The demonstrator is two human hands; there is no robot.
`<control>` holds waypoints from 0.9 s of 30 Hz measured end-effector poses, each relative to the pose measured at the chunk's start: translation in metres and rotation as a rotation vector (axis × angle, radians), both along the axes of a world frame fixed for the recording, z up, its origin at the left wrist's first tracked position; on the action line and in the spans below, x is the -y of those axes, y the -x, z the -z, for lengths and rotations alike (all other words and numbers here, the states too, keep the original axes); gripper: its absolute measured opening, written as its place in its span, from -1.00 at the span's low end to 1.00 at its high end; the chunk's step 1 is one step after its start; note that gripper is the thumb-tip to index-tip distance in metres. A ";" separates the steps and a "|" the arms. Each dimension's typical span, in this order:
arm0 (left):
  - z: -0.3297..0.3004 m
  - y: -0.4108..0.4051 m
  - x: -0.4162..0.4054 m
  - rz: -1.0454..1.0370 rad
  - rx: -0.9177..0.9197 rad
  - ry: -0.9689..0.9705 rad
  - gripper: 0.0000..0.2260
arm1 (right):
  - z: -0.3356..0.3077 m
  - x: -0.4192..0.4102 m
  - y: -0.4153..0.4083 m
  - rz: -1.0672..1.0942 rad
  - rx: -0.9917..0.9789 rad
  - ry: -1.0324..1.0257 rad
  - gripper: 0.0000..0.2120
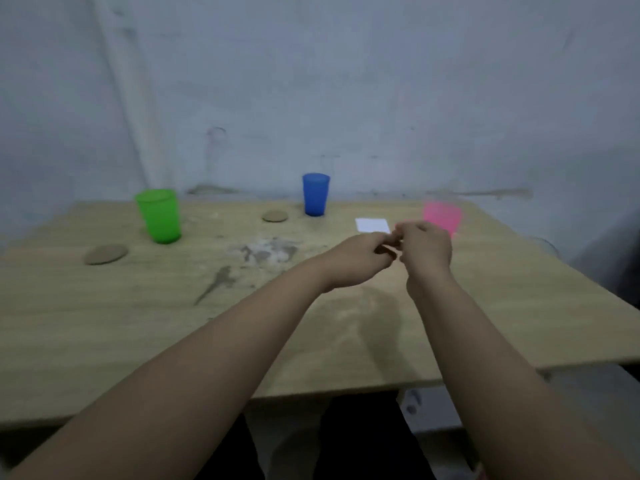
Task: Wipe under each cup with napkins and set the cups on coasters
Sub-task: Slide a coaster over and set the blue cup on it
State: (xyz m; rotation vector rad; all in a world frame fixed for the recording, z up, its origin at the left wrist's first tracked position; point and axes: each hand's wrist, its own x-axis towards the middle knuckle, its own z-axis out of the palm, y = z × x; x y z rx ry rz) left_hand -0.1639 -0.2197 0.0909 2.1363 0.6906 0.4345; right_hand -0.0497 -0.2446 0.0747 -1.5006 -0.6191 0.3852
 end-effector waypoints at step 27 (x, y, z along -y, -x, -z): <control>0.077 0.128 -0.217 -0.366 -0.436 -0.656 -0.56 | 0.035 -0.221 0.089 -0.508 0.949 0.483 -0.64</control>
